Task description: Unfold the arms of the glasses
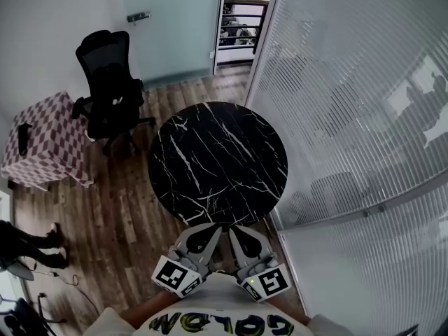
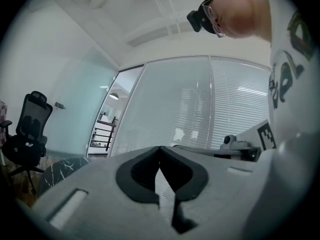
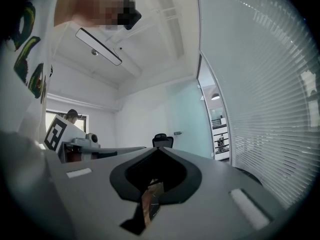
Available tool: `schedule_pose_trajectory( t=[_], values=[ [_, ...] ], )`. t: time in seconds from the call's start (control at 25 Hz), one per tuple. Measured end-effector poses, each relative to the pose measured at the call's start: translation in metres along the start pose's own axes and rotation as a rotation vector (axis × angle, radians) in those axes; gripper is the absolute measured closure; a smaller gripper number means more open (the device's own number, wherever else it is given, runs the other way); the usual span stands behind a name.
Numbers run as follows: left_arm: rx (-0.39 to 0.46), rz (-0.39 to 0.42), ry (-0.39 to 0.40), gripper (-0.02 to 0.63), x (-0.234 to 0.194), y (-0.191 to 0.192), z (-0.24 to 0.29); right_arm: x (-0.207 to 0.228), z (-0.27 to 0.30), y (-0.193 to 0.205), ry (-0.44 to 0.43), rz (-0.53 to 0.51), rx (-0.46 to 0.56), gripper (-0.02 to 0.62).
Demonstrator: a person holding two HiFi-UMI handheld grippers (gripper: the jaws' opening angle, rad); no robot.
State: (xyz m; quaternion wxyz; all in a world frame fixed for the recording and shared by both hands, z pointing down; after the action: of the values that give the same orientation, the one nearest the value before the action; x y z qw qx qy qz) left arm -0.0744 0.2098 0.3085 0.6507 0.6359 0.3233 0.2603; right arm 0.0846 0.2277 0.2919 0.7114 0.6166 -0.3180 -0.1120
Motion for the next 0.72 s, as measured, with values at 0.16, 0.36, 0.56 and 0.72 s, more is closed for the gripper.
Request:
schedule_pose_trajectory(
  t=[0.16,0.36,0.56,0.72],
  values=[
    [-0.003,-0.003,0.015,0.603,-0.027,-0.003,0.01,0.006,0.028,-0.004,0.017,0.003,-0.004,0.594],
    [-0.003,0.0,0.023,0.603,-0.057,-0.006,0.015,0.008,0.06,-0.007,0.021,-0.006,0.0,0.594],
    [0.004,0.003,0.018,0.603,-0.083,-0.007,0.017,0.009,0.084,-0.007,0.023,-0.013,-0.006,0.594],
    [-0.001,0.0,0.014,0.603,-0.099,-0.002,0.021,0.014,0.098,-0.003,0.033,-0.011,-0.002,0.594]
  ],
)
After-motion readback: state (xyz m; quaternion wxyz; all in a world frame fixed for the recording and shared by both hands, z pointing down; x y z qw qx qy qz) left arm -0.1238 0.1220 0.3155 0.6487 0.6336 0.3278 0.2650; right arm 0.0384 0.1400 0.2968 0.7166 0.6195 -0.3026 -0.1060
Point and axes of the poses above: the fingertips, and each gripper's own axes: z forward along the fingers, x to its right, y out of its underside, the point moved 10 cm from there along -z, backward along the fingers, and after that the axes turned 11 degrees about z, right-handed, at the moved point
